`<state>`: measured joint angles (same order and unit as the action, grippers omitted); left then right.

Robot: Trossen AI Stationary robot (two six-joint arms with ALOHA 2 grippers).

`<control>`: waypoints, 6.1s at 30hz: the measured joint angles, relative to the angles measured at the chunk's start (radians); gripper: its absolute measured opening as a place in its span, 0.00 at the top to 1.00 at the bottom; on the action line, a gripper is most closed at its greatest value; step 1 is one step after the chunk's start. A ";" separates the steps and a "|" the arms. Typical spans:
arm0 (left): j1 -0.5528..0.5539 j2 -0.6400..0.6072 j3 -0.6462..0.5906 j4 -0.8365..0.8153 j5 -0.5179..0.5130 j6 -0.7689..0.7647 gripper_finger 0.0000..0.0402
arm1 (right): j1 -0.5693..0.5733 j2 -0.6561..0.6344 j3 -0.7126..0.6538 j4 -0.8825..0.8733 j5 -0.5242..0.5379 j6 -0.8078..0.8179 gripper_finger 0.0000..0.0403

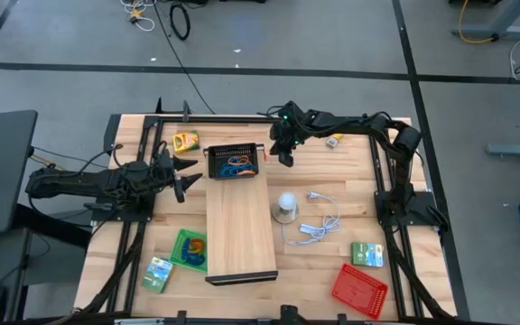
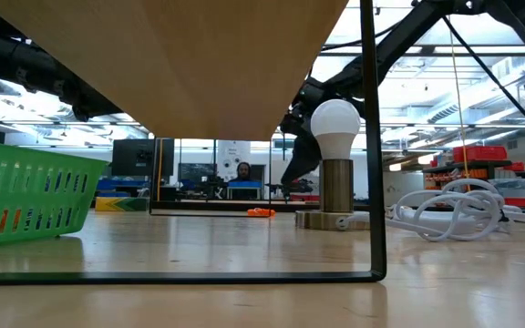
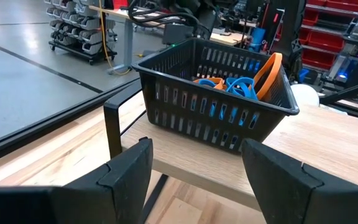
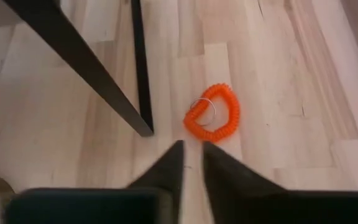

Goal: Pick & Place Office Desk Supplies
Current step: Adjust the shelf

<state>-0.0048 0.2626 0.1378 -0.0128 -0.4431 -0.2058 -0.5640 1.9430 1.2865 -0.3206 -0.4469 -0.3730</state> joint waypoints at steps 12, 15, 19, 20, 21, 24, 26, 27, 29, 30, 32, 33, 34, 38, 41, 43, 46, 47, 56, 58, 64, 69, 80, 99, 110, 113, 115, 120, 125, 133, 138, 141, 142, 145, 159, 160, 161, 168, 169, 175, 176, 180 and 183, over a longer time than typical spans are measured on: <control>0.000 0.000 0.000 -0.002 0.000 -0.012 0.37 | 0.000 0.000 0.000 0.008 0.001 -0.119 0.99; 0.000 0.000 0.000 -0.002 0.000 0.008 0.37 | 0.000 0.000 -0.001 0.021 0.000 -0.142 1.00; 0.000 0.000 0.000 -0.002 0.000 0.041 0.37 | 0.008 0.013 -0.001 0.036 -0.002 -0.171 1.00; 0.000 0.000 0.000 -0.002 0.003 0.052 0.37 | 0.013 0.020 -0.001 0.037 -0.004 -0.183 1.00; 0.000 0.000 0.000 -0.001 0.006 0.061 0.37 | 0.020 0.028 -0.001 0.037 -0.014 -0.192 1.00; 0.000 0.000 0.000 0.000 0.018 0.081 0.37 | 0.038 0.054 -0.001 0.040 -0.029 -0.212 1.00; 0.000 0.000 0.000 0.000 0.018 0.085 0.37 | 0.048 0.070 0.008 0.041 -0.029 -0.222 1.00; 0.000 0.000 0.000 0.001 0.019 0.085 0.37 | 0.052 0.077 0.014 0.045 -0.028 -0.223 1.00; 0.000 -0.001 0.000 0.001 0.018 0.086 0.37 | 0.054 0.092 0.032 0.043 -0.026 -0.227 1.00; 0.000 0.000 0.000 0.002 0.018 0.086 0.37 | 0.056 0.103 0.045 0.047 -0.023 -0.227 1.00; 0.000 0.000 0.000 0.002 0.018 0.085 0.37 | 0.056 0.125 0.072 0.044 -0.021 -0.228 1.00; 0.000 0.000 0.000 0.002 0.017 0.085 0.37 | 0.056 0.135 0.083 0.041 -0.018 -0.228 1.00; 0.000 0.000 0.000 0.002 0.016 0.085 0.37 | 0.056 0.145 0.092 0.039 -0.012 -0.229 1.00; 0.000 0.000 0.001 0.002 0.015 0.079 0.37 | 0.056 0.174 0.128 0.016 0.025 -0.237 1.00; 0.000 0.000 0.001 0.001 0.015 0.075 0.37 | 0.059 0.185 0.142 0.000 0.029 -0.242 1.00; 0.000 0.000 0.001 -0.003 0.015 0.072 0.37 | 0.060 0.187 0.146 -0.016 0.031 -0.242 1.00; 0.000 0.000 0.001 -0.009 0.015 0.065 0.37 | 0.062 0.187 0.147 -0.019 0.048 -0.242 1.00; 0.000 0.000 0.001 -0.010 0.015 0.064 0.37 | 0.062 0.187 0.148 -0.023 0.052 -0.242 1.00; 0.000 0.000 0.001 -0.014 0.015 0.060 0.37 | 0.086 0.185 0.156 -0.084 0.167 -0.218 1.00; 0.000 0.000 0.001 -0.015 0.014 0.059 0.37 | 0.086 0.185 0.166 -0.086 0.175 -0.219 1.00; 0.000 0.000 0.001 -0.018 0.016 0.056 0.37 | 0.097 0.185 0.211 -0.082 0.134 -0.225 1.00; 0.000 0.000 0.001 -0.021 0.018 0.055 0.37 | 0.099 0.185 0.213 -0.102 0.137 -0.230 1.00; 0.000 0.000 0.001 -0.021 0.033 0.038 0.37 | 0.095 0.185 0.213 -0.171 0.197 -0.221 1.00; 0.000 0.000 0.001 -0.022 0.034 0.033 0.37 | 0.030 0.150 0.215 -0.111 0.079 -0.243 1.00; 0.000 0.000 0.001 -0.025 0.052 0.024 0.37 | -0.026 0.165 0.213 -0.094 -0.053 -0.254 1.00; 0.000 0.000 0.001 -0.025 0.052 0.019 0.37 | -0.018 0.195 0.236 -0.095 -0.063 -0.267 1.00; 0.000 0.000 0.002 -0.023 0.052 0.013 0.37 | -0.019 0.206 0.256 -0.160 -0.057 -0.268 1.00; 0.001 0.000 0.002 -0.022 0.051 0.007 0.37 | -0.015 0.264 0.404 -0.297 -0.077 -0.301 1.00; 0.013 0.000 0.002 -0.020 0.054 0.004 0.37 | -0.018 0.324 0.530 -0.457 -0.079 -0.339 1.00; 0.026 0.000 0.002 -0.021 0.063 -0.018 0.37 | -0.018 0.348 0.578 -0.540 -0.080 -0.370 1.00; 0.026 0.000 0.002 -0.021 0.063 -0.023 0.37 | -0.015 0.348 0.578 -0.595 -0.077 -0.384 1.00; 0.026 0.000 0.002 -0.021 0.063 -0.024 0.37 | 0.003 0.348 0.578 -0.617 -0.028 -0.368 1.00; 0.026 0.000 0.002 -0.021 0.063 -0.024 0.37 | 0.010 0.348 0.578 -0.621 -0.005 -0.368 1.00; 0.026 0.000 0.002 -0.021 0.066 -0.026 0.37 | 0.029 0.348 0.578 -0.649 0.085 -0.386 1.00; 0.026 0.000 0.002 -0.031 0.130 -0.044 0.37 | 0.104 0.335 0.577 -0.675 0.306 -0.515 0.73; 0.026 0.000 0.002 -0.031 0.130 -0.044 0.37 | 0.106 0.335 0.577 -0.671 0.324 -0.531 0.71; 0.026 0.000 0.002 -0.031 0.130 -0.043 0.37 | 0.108 0.335 0.577 -0.660 0.346 -0.544 0.69; 0.026 0.000 0.002 -0.031 0.159 -0.043 0.37 | 0.123 0.335 0.577 -0.524 0.481 -0.610 0.62; 0.026 0.000 0.002 -0.031 0.162 -0.044 0.37 | 0.126 0.335 0.577 -0.522 0.476 -0.626 0.62; 0.026 0.000 0.002 -0.040 0.175 -0.045 0.37 | 0.143 0.335 0.577 -0.547 0.421 -0.630 0.65; 0.026 0.000 0.002 -0.044 0.175 -0.045 0.37 | 0.146 0.335 0.577 -0.550 0.416 -0.630 0.65; 0.026 0.000 0.002 -0.045 0.186 -0.039 0.37 | 0.156 0.335 0.577 -0.567 0.420 -0.625 0.67; 0.026 0.000 0.002 -0.046 0.189 -0.038 0.37 | 0.160 0.335 0.577 -0.572 0.420 -0.603 0.68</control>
<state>0.0209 0.2623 0.1394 -0.0584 -0.2544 -0.2437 -0.4042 2.2780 1.8637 -0.8928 -0.0267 -0.9756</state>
